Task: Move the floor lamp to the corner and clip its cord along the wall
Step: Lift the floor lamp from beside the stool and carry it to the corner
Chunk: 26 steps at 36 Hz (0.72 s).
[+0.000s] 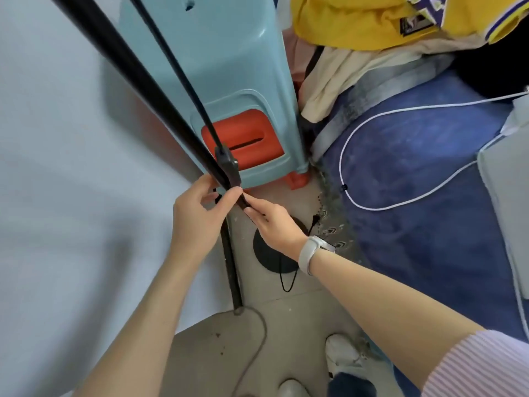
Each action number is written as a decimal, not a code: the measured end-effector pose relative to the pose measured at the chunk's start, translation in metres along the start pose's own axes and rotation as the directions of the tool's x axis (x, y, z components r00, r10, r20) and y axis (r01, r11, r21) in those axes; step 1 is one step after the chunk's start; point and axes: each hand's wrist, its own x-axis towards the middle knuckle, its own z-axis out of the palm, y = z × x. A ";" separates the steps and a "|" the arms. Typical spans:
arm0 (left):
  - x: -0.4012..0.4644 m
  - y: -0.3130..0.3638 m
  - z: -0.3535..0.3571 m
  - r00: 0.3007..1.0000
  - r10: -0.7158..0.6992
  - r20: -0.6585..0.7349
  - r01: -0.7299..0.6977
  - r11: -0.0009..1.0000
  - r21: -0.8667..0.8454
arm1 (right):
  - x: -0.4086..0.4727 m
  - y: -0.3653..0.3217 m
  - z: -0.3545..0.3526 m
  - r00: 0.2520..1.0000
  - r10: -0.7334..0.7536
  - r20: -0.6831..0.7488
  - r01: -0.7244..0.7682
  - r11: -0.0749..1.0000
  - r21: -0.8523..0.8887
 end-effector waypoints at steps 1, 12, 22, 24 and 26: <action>0.001 -0.007 0.002 1.000 -0.002 -0.007 0.002 0.999 -0.032 | 0.000 0.009 0.002 1.000 0.013 0.010 -0.013 1.000 -0.006; 0.013 -0.058 0.031 0.984 0.103 0.144 -0.078 0.982 -0.170 | 0.020 0.081 0.036 0.991 0.050 0.123 -0.050 0.999 -0.005; 0.015 -0.062 0.043 0.989 0.085 0.117 -0.063 0.983 -0.174 | 0.024 0.086 0.043 0.994 0.086 0.069 -0.087 0.996 0.012; 0.010 -0.060 0.043 0.990 0.077 0.116 -0.060 0.988 -0.143 | 0.016 0.084 0.040 0.993 0.096 0.062 -0.096 0.995 0.005; 0.003 -0.055 0.043 0.988 0.081 0.131 -0.061 0.987 -0.145 | 0.006 0.080 0.038 0.989 0.129 0.074 -0.129 0.992 -0.005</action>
